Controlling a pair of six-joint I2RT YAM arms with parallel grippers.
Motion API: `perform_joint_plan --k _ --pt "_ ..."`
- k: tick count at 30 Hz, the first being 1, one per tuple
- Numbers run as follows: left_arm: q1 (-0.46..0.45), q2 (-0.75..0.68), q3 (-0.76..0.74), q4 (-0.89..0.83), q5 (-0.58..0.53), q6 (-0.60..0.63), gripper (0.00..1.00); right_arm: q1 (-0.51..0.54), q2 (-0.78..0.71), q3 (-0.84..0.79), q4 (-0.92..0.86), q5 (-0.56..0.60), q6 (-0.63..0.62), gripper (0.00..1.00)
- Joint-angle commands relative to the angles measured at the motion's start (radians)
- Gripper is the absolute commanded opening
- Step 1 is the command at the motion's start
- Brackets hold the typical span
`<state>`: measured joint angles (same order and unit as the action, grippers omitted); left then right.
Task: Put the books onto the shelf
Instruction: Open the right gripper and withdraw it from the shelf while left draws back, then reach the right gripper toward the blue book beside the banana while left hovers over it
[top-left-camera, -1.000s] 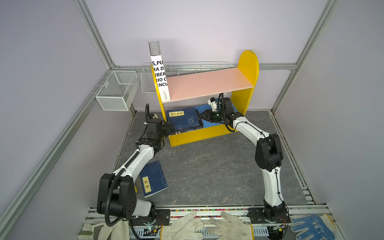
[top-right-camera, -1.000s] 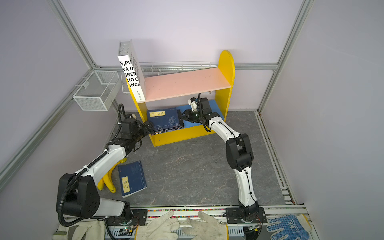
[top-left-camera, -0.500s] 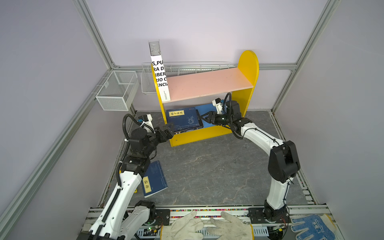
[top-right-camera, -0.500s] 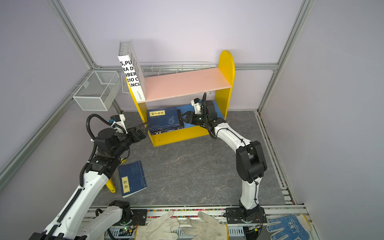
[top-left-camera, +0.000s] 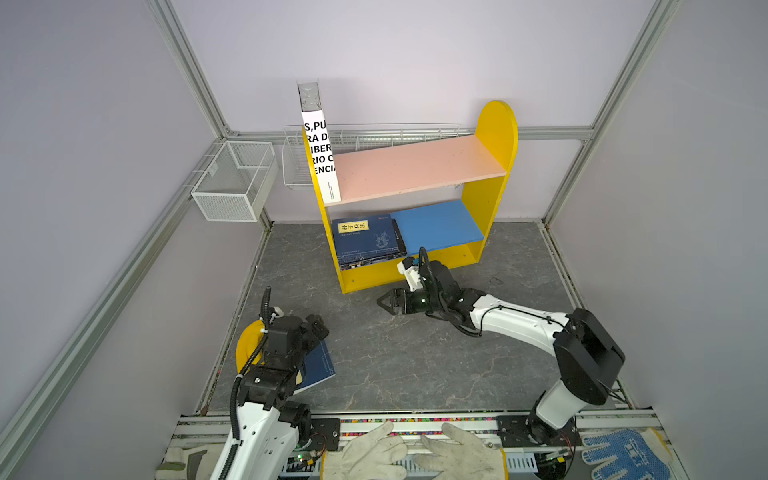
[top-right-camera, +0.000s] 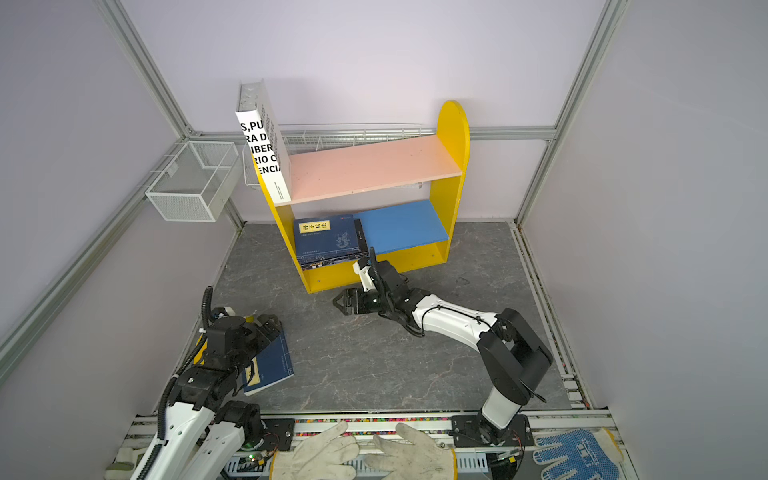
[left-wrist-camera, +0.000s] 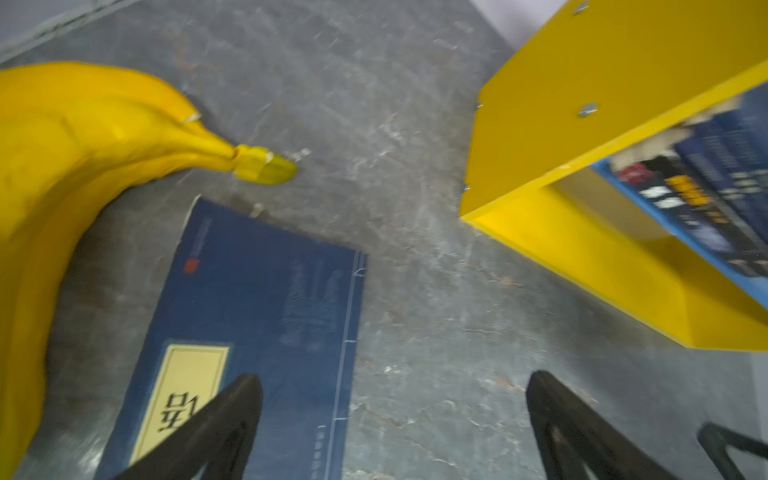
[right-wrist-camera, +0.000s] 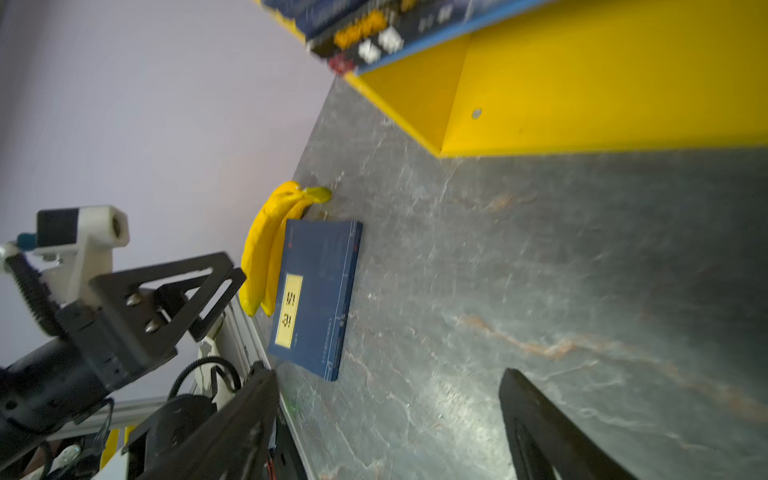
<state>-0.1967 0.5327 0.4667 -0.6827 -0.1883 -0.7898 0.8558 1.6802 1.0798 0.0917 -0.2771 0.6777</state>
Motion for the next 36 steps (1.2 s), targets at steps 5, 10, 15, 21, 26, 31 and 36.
perform_joint_plan --k 5,10,15,21,26,31,36 --pt "0.126 0.028 -0.138 0.007 -0.030 -0.129 1.00 0.142 0.178 0.030 0.142 0.054 0.118 0.89" --pt "0.128 0.061 -0.123 -0.009 -0.083 -0.158 1.00 0.203 0.310 0.123 0.150 0.026 0.148 0.88" --pt "0.129 0.143 -0.160 0.051 -0.087 -0.247 0.99 0.224 0.411 0.217 0.118 0.018 0.160 0.88" --pt "0.129 0.216 -0.196 0.193 -0.022 -0.285 1.00 0.238 0.517 0.335 0.058 -0.032 0.167 0.87" --pt "0.130 0.351 -0.234 0.347 0.112 -0.285 1.00 0.247 0.602 0.401 0.067 -0.146 0.216 0.84" --pt "0.129 0.408 -0.249 0.449 0.217 -0.285 1.00 0.258 0.627 0.412 0.160 -0.258 0.282 0.80" --pt "0.129 0.382 -0.194 0.327 0.170 -0.302 1.00 0.272 0.605 0.411 0.145 -0.246 0.283 0.79"
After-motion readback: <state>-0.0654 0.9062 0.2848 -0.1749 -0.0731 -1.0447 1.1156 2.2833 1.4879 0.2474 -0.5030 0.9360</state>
